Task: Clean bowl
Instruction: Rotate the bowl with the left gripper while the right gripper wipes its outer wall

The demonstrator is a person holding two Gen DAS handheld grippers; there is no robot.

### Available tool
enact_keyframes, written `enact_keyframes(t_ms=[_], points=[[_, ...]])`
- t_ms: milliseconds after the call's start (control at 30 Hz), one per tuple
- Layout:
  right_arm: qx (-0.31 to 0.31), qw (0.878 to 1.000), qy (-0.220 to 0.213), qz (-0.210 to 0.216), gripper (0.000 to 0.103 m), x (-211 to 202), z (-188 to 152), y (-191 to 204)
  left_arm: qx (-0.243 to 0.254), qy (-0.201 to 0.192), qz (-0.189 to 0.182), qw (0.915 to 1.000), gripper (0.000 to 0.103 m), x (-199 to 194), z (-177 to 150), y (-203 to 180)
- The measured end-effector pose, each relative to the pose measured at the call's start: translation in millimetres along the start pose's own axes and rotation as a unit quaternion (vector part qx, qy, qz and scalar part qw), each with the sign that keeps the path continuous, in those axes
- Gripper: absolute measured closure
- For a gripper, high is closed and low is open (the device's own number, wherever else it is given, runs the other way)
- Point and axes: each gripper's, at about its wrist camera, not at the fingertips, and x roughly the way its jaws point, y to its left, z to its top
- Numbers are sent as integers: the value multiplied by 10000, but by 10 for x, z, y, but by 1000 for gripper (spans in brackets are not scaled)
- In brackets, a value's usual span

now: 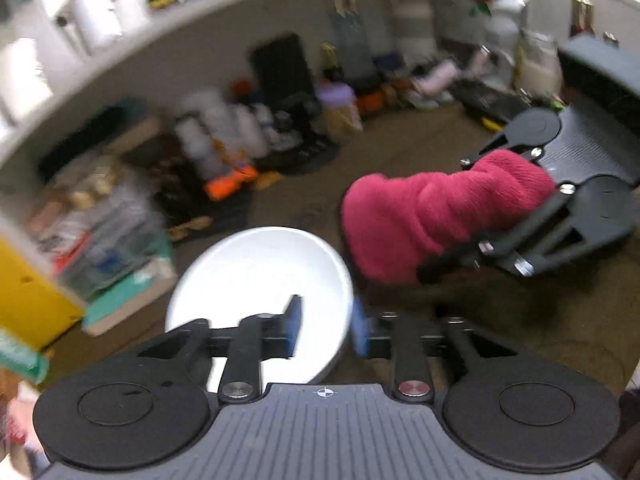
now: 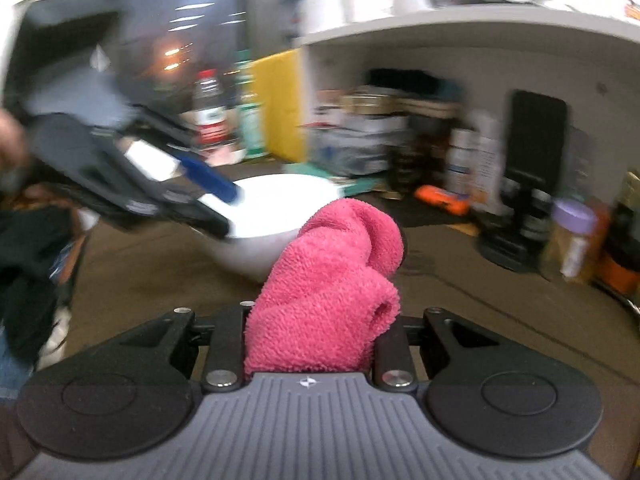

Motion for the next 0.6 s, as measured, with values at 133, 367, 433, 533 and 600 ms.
enact_keyframes(t_ms=[133,367,433,533,600], points=[[217,9994,166,-235,77,145,-43,-75,442,72,624,9970,46,-190,-136,144],[182,9991,272,-268,77,242,-19,1,2383,7,-39,9712,51,46,-240,-166],[161,9988,341,-314,77,258,-30,38,2618,-73,-389,9643,47,182,-205,-95],[169,9987,345,-324,76,248,-22,78,2877,0,-585,9559,47,378,-233,-14],[116,9988,341,-346,76,252,-5,102,3216,390,-332,9455,61,578,-293,-38]])
